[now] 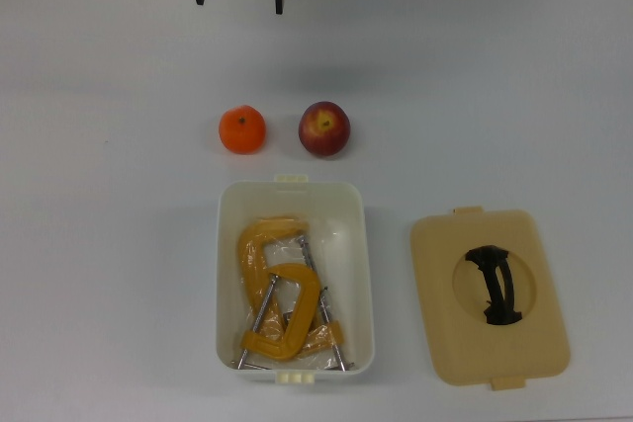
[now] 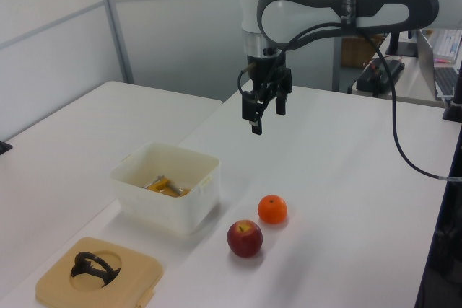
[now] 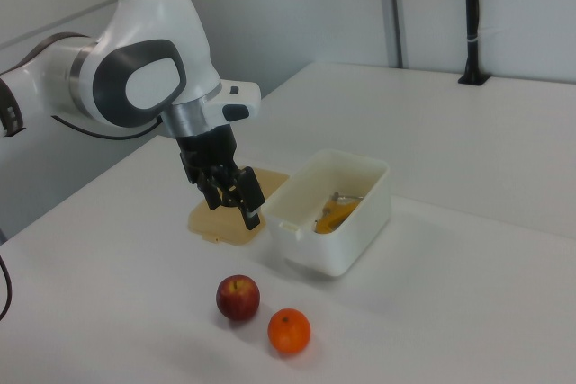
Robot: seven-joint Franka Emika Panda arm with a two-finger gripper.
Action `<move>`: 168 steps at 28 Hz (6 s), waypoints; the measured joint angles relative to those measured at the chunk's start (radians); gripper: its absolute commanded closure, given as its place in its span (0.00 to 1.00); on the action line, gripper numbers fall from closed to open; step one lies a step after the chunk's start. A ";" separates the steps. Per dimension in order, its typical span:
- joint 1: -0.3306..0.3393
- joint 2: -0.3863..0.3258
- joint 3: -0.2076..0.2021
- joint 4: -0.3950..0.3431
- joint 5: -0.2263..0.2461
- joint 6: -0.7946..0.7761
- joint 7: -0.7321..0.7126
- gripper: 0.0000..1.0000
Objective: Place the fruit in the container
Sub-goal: 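Lower the open gripper onto the orange, then close the gripper on the orange and lift it, then carry the orange over the white box and release it inside, then move the gripper to the red apple and grasp it, then lift the red apple and lower it into the white box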
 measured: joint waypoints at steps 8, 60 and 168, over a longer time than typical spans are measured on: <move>-0.030 -0.007 -0.006 -0.005 0.000 -0.002 -0.072 0.00; -0.036 0.326 0.006 -0.223 -0.076 0.371 -0.015 0.66; -0.003 0.343 0.185 0.078 -0.242 0.602 0.174 0.47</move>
